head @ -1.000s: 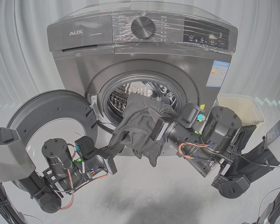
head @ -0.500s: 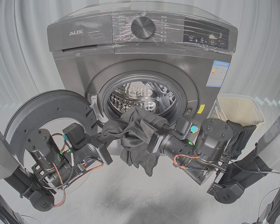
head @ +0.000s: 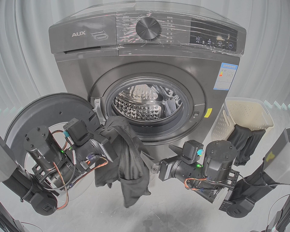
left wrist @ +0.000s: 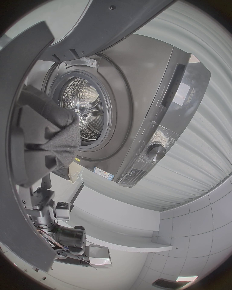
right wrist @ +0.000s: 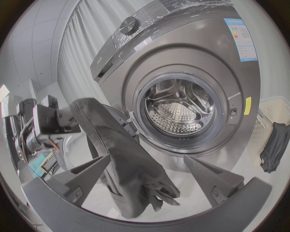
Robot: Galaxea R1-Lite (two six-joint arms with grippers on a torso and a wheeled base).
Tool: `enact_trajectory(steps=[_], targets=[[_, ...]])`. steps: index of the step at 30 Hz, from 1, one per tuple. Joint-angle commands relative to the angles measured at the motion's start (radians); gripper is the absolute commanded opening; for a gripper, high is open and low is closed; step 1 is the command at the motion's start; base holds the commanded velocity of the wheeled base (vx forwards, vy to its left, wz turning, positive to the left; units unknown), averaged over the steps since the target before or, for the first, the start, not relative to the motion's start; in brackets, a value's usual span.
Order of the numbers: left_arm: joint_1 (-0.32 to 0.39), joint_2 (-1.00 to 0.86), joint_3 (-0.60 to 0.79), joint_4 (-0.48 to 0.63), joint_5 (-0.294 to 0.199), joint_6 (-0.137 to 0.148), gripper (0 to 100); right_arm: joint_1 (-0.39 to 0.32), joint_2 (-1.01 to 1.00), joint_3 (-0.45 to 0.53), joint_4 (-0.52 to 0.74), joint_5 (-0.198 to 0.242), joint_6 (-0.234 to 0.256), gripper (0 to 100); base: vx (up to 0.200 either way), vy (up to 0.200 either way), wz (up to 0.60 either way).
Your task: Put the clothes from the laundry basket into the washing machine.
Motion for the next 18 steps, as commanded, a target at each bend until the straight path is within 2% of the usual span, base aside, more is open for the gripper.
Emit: enact_trajectory(steps=[1,10,13,18], targets=[[0.002,0.002,-0.008,0.000,0.002,0.000,0,-0.007,0.011,0.029,0.000,0.003,-0.013,100,0.000,0.000,0.00],[0.003,-0.001,-0.017,-0.001,0.008,0.002,0,-0.022,0.014,0.069,0.001,0.013,-0.041,100,0.000,0.000,0.00],[0.005,-0.001,-0.031,-0.001,0.028,0.002,0,-0.021,0.016,0.092,0.001,0.014,-0.042,100,0.000,0.000,0.00],[0.009,0.001,-0.045,-0.001,0.036,0.002,0,-0.019,0.034,0.131,-0.016,0.019,-0.073,100,0.000,0.000,0.00]])
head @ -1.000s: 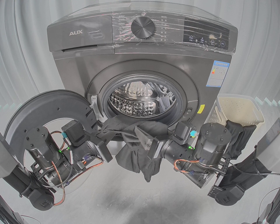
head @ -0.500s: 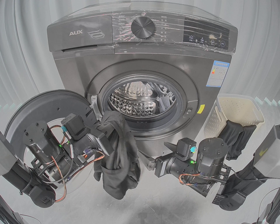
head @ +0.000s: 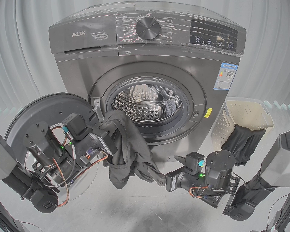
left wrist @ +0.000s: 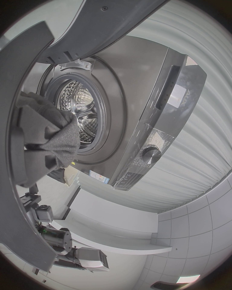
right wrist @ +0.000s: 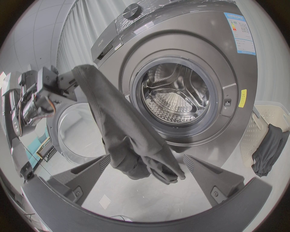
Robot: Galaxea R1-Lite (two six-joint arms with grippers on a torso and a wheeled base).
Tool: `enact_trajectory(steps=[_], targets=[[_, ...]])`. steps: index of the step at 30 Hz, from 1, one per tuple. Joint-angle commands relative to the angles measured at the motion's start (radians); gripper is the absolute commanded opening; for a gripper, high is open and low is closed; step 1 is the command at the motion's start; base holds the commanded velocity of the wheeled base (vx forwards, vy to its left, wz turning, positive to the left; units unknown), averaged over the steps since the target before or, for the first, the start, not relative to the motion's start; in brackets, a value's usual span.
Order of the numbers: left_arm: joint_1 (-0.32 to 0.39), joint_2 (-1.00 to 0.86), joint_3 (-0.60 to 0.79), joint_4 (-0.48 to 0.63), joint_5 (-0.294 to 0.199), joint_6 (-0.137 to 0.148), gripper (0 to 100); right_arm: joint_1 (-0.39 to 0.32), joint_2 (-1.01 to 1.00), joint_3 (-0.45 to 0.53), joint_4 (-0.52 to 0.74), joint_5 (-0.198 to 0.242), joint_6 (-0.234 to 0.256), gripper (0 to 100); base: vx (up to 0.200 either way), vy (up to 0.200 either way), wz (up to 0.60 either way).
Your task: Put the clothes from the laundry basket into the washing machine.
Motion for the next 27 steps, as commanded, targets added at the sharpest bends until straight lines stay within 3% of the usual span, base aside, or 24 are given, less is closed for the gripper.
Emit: enact_trajectory(steps=[1,19,27], targets=[[0.004,0.000,-0.014,-0.001,0.001,-0.001,0,0.005,0.016,0.026,-0.007,0.009,-0.003,100,0.000,0.000,0.00],[0.004,0.023,-0.054,-0.001,0.024,0.001,0,0.048,0.097,-0.013,-0.008,0.059,-0.003,100,0.000,0.000,0.00],[0.007,0.023,-0.075,0.001,0.038,-0.001,0,0.071,0.145,-0.076,0.010,0.124,-0.005,100,0.000,0.000,0.00]])
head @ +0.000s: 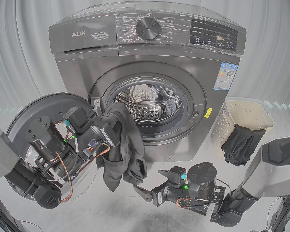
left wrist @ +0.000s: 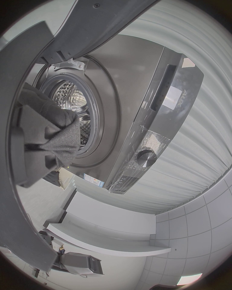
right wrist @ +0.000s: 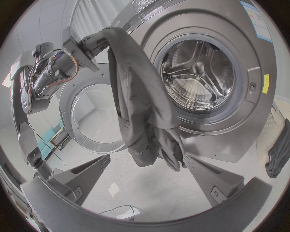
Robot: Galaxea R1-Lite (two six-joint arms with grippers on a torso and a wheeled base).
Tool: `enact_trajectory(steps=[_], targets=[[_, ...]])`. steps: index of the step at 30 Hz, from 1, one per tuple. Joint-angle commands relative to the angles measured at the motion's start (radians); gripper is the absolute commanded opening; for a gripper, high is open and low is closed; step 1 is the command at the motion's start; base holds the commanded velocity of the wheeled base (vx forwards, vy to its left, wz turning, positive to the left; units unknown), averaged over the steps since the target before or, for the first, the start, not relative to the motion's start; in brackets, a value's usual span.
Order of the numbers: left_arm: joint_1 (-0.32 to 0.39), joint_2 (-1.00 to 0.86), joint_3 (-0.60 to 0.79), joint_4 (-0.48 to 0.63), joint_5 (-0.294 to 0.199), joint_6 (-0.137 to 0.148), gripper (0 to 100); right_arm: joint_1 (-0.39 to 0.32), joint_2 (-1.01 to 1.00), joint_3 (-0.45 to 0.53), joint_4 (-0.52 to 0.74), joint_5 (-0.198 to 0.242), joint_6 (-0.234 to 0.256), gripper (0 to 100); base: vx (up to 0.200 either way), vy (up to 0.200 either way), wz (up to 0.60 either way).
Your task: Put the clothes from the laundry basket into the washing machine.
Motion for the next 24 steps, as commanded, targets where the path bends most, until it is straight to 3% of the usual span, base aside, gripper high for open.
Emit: enact_trajectory(steps=[1,12,24], targets=[[0.003,0.000,-0.013,0.000,0.010,-0.001,0,0.014,0.042,-0.046,0.007,0.012,-0.001,100,0.000,0.000,0.00],[0.003,-0.007,-0.011,0.000,0.012,-0.001,0,0.021,0.199,-0.250,0.037,0.012,0.004,100,0.000,0.000,0.00],[0.001,-0.009,-0.011,0.000,0.013,-0.001,0,0.011,0.265,-0.402,0.106,0.010,0.011,100,0.000,0.000,0.00]])
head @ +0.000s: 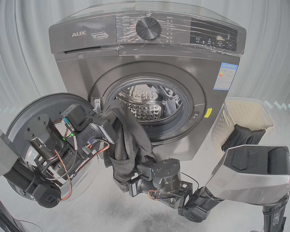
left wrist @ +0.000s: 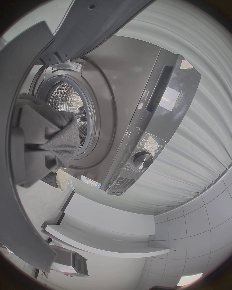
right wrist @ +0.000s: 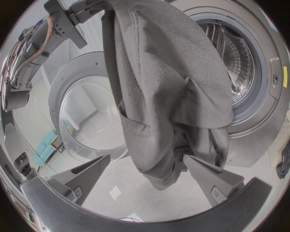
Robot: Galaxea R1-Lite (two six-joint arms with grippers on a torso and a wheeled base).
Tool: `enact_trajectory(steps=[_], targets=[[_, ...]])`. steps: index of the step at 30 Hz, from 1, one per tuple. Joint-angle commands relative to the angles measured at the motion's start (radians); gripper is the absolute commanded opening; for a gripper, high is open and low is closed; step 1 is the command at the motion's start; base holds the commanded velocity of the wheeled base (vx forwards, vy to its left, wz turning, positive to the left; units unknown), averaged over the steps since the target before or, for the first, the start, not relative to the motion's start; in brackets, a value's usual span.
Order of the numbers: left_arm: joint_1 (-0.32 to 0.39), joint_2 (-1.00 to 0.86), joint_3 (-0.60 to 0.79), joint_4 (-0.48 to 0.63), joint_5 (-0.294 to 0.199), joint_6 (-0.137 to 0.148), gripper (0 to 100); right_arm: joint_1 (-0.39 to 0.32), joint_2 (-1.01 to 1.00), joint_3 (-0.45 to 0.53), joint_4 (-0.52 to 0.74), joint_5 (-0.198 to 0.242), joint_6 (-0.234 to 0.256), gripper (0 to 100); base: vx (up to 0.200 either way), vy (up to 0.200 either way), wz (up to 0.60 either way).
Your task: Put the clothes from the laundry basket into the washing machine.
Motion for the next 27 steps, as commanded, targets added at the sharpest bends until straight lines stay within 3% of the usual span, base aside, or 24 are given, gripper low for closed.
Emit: enact_trajectory(steps=[1,7,8,18,22,27], targets=[[-0.002,-0.005,0.001,0.000,0.000,0.000,0,-0.005,0.058,-0.071,0.008,-0.006,0.002,100,0.000,0.000,0.00],[-0.002,-0.008,0.001,0.000,0.000,-0.001,0,-0.014,0.131,-0.180,-0.009,-0.032,0.009,100,0.000,0.000,0.00],[-0.002,-0.008,0.001,0.000,0.000,-0.001,0,-0.014,0.138,-0.189,-0.009,-0.038,0.014,0,0.000,0.000,0.00],[0.001,0.003,0.004,0.000,0.000,-0.001,0,-0.002,0.134,-0.167,-0.058,-0.049,0.029,0,0.000,0.000,0.00],[0.004,0.006,0.004,0.000,0.000,-0.001,0,0.007,0.084,-0.101,-0.075,-0.049,0.028,0,0.000,0.000,0.00],[0.035,0.004,0.001,0.000,0.000,-0.001,0,-0.005,-0.085,0.077,-0.072,-0.051,0.014,0,0.000,0.000,0.00]])
